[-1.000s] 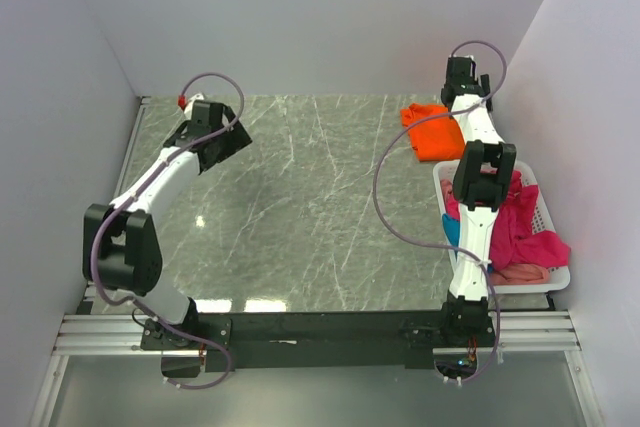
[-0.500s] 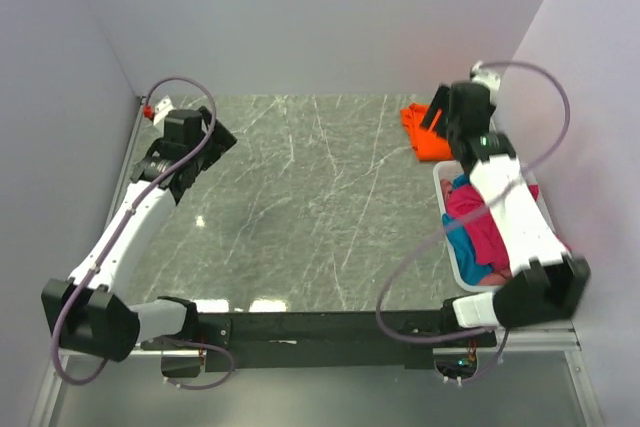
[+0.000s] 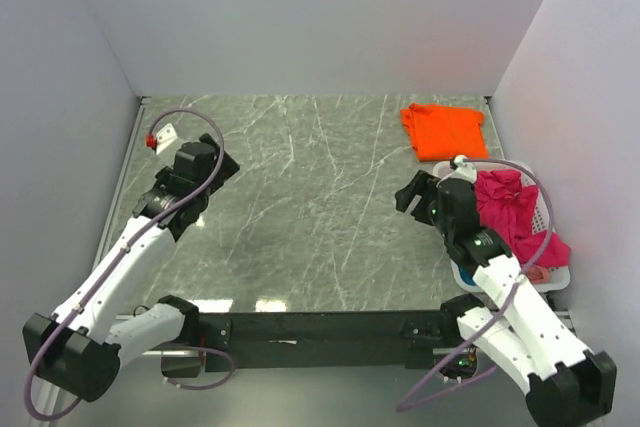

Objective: Fold and stack the t-shirts
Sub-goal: Reset both grippers

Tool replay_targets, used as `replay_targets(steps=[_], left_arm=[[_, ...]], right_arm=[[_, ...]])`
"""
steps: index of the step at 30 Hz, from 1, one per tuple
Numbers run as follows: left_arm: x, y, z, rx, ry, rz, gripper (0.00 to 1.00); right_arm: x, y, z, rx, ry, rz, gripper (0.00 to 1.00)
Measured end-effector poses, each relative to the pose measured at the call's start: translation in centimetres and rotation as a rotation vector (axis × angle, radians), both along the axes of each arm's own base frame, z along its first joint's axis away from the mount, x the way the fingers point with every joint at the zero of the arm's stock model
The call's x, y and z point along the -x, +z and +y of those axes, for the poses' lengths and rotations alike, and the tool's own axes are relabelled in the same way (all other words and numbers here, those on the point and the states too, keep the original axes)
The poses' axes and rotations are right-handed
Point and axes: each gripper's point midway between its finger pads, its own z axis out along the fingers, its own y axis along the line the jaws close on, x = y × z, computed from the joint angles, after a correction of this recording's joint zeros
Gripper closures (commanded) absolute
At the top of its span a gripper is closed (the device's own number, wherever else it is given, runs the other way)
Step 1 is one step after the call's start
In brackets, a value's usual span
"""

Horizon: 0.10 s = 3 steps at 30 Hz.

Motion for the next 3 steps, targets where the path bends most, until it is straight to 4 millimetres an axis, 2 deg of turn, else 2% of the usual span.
replay_targets(steps=[3], left_arm=[[0.23,0.41,0.35,0.001,0.017,-0.02,0.01]], right_arm=[[-0.03,1.26,-0.17,-0.016,-0.011,-0.049,0.15]])
